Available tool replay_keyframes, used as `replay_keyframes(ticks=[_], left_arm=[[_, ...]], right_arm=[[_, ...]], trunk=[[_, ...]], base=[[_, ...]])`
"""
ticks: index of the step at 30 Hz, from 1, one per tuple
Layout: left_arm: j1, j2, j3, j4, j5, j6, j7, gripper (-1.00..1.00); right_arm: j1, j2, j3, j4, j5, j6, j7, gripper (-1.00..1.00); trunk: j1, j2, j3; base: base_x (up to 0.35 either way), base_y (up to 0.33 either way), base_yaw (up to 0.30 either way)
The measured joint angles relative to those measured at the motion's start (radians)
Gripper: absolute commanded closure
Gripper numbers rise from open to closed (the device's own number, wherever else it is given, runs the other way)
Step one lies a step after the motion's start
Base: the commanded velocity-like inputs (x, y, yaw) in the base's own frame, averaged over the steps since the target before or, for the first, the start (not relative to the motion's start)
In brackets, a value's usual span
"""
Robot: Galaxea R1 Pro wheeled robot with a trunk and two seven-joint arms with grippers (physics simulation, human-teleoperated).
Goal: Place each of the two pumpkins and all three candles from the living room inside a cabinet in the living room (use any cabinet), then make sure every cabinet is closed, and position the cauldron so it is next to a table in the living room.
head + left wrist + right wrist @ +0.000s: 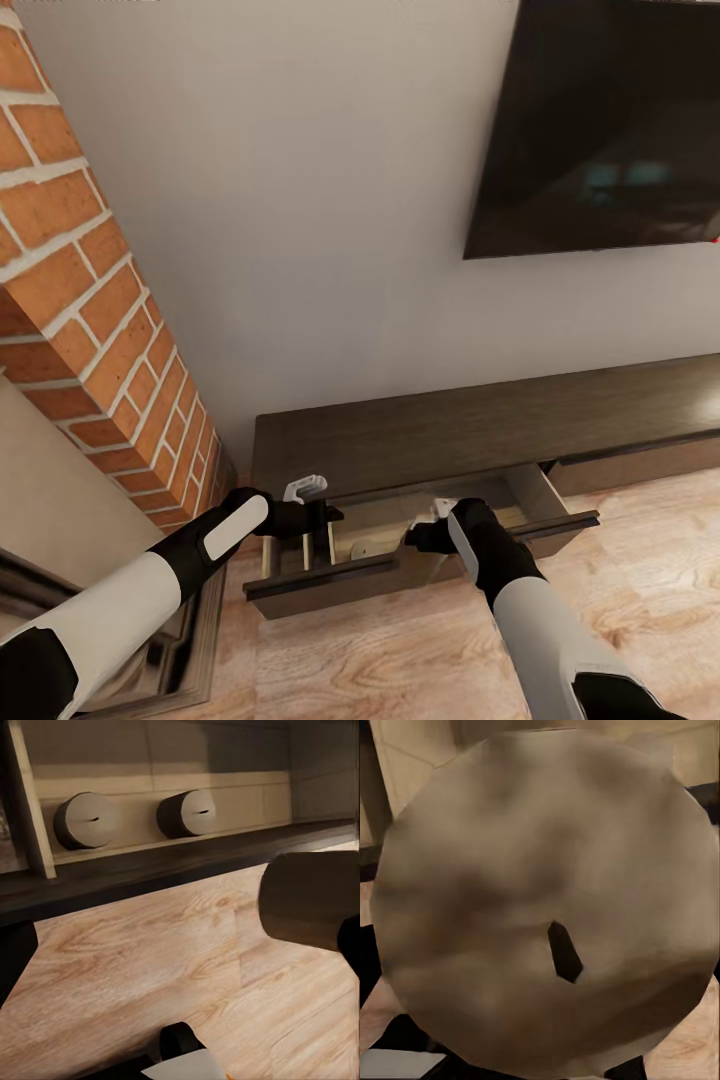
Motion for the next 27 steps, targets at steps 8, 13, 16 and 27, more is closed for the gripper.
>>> replay_keyframes(ticks=[8,13,16,27], left_arm=[[0.0,-0.002,0.002,-0.003,0.0,-0.001,0.0,-1.0],[0.0,-0.002,0.002,-0.002,0.0,-0.016,-0.001,-1.0],[0.0,-0.002,0.001,0.001,-0.001,-0.04,-0.001,-1.0],[0.0,-0.042,0.0,0.001,-0.001,-0.048,-0.001,-1.0]], right_arm=[[-0.003,0.005,0.0,-0.117,0.011,-0.003,-0.244,1.0],[-0.004,0.005,0.001,-0.072,-0.007,-0.098,-0.289,1.0],[-0.004,0.005,0.003,-0.039,-0.003,-0.114,-0.293,1.0],[-0.004,0.001,0.003,-0.028,0.003,-0.132,-0.298,1.0]], trunk=[[0.0,0.0,0.0],[0.0,0.0,0.0],[0.0,0.0,0.0],[0.0,0.0,0.0]], base=[[0.0,0.0,0.0],[0.123,0.0,0.0],[0.314,0.0,0.0],[0.223,-0.006,0.0]])
